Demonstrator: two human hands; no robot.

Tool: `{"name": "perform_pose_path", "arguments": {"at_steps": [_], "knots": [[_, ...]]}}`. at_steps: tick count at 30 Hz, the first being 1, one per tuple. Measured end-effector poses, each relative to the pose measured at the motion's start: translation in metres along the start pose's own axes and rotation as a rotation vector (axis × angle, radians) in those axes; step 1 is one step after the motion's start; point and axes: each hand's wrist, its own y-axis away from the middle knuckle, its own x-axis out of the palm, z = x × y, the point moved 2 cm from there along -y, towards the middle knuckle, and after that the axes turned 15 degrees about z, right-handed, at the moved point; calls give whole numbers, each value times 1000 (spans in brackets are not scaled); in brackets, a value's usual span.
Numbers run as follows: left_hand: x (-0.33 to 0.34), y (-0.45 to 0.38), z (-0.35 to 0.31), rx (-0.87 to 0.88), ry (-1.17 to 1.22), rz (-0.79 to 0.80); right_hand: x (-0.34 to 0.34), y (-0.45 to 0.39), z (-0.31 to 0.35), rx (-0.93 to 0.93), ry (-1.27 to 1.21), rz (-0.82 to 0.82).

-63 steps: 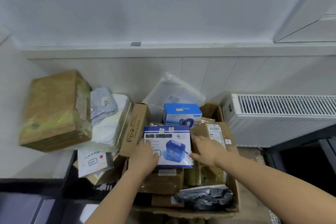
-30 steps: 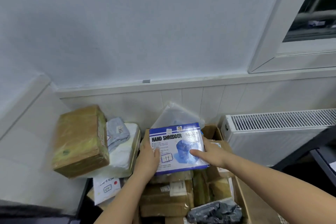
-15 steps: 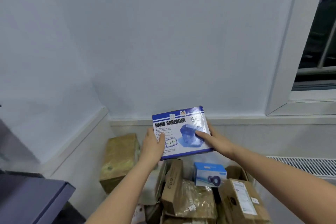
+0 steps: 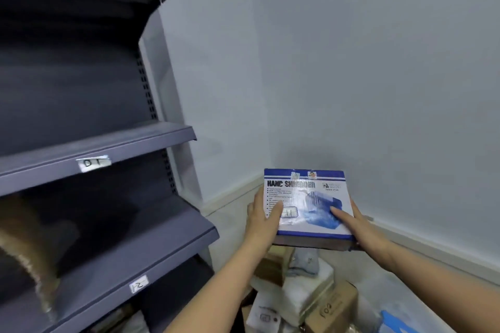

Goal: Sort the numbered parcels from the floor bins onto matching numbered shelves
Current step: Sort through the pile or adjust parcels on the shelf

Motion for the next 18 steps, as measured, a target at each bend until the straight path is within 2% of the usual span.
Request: {"name": "perform_pose_path", "arguments": {"at_steps": [6,18], "knots": [[-26,79,7,-98,98,-111,48,0,2,-22,-3,244],[-92,234,22,-254,335,-457,184,21,20,-29,-106,570]]}}
